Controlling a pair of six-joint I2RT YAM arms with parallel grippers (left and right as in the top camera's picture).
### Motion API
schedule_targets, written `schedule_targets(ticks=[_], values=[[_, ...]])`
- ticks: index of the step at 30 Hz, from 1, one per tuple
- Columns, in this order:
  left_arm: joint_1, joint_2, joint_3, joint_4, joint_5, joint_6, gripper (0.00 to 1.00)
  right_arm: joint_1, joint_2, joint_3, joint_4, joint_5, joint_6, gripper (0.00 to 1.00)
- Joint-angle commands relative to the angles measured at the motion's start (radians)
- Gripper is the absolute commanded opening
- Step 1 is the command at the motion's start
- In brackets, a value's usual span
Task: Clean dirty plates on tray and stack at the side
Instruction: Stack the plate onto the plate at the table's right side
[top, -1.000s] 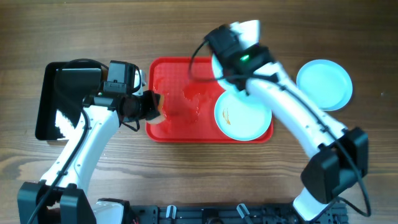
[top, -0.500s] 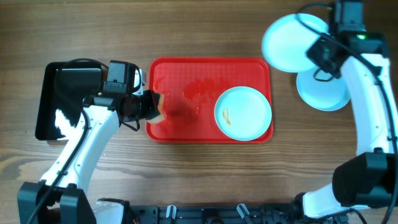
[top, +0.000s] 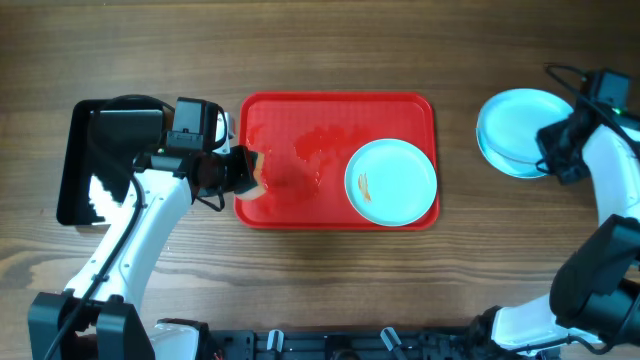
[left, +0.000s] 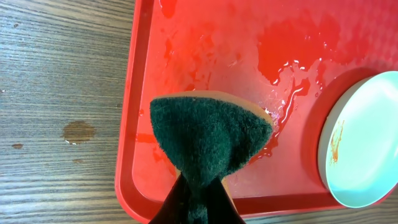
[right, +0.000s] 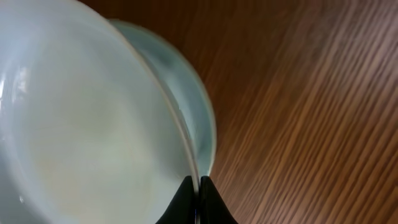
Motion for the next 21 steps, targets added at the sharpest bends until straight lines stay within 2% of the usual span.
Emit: schedule_targets(ticks=[1, 5, 10, 16, 18, 21], values=[[0.006, 0.01, -0.002, 0.008, 0.02, 0.017, 0.04, -0.071, -0.006, -0.005, 0.031, -0.053, 0.007, 0.04], [0.006, 0.01, -0.002, 0.013, 0.02, 0.016, 0.04, -0.099, -0.006, -0.006, 0.09, -0.093, -0.06, 0.04], [0.006, 0.01, -0.002, 0.015, 0.02, 0.016, 0.04, -0.099, 0.01, -0.013, 0.113, -0.113, -0.061, 0.04], [0.006, 0.01, -0.002, 0.015, 0.02, 0.016, 0.04, -0.099, 0.039, -0.1, 0.216, -0.158, -0.06, 0.04], [0.006, 0.01, -0.002, 0.015, 0.02, 0.016, 0.04, -0.099, 0.053, -0.144, 0.291, -0.19, -0.113, 0.04], [0.006, 0.01, -0.002, 0.016, 0.02, 0.016, 0.04, -0.095, 0.073, -0.16, 0.325, -0.222, -0.117, 0.04]])
